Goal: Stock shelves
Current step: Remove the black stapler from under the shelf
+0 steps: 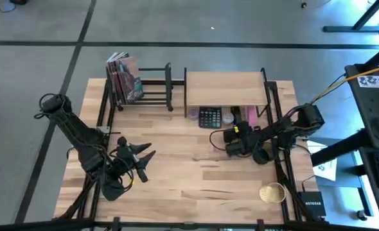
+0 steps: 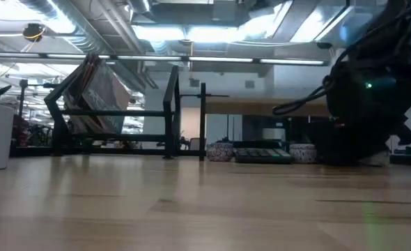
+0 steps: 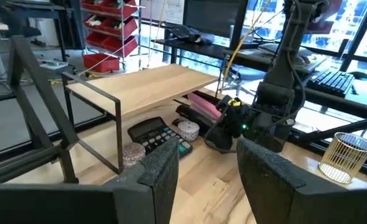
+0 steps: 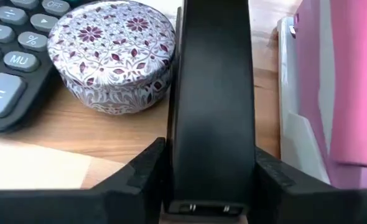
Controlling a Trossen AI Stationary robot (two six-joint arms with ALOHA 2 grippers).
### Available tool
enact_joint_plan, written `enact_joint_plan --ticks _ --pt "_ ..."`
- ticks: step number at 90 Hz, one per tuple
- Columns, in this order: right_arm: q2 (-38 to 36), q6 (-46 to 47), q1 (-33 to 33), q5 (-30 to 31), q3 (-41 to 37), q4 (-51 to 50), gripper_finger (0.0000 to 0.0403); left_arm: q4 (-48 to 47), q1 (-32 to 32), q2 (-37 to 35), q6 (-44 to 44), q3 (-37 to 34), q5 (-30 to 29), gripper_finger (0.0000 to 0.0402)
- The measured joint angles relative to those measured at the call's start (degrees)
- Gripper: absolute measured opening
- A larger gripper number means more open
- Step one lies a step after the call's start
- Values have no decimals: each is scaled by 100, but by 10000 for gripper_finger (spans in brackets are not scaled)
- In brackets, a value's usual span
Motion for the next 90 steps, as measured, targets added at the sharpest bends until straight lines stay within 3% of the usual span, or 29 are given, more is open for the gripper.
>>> enact_joint_plan --ticks 33,76,90 --pt "-674 -853 88 -1428 941 -1915 133 0 0 0 0 0 19 143" --pt "-937 -1642 1683 -3094 2697 -3395 116 3 -13 0 -1 0 210 143" --pt "-937 -1975 2225 -3225 3211 -3348 116 7 -13 0 -31 0 213 143"
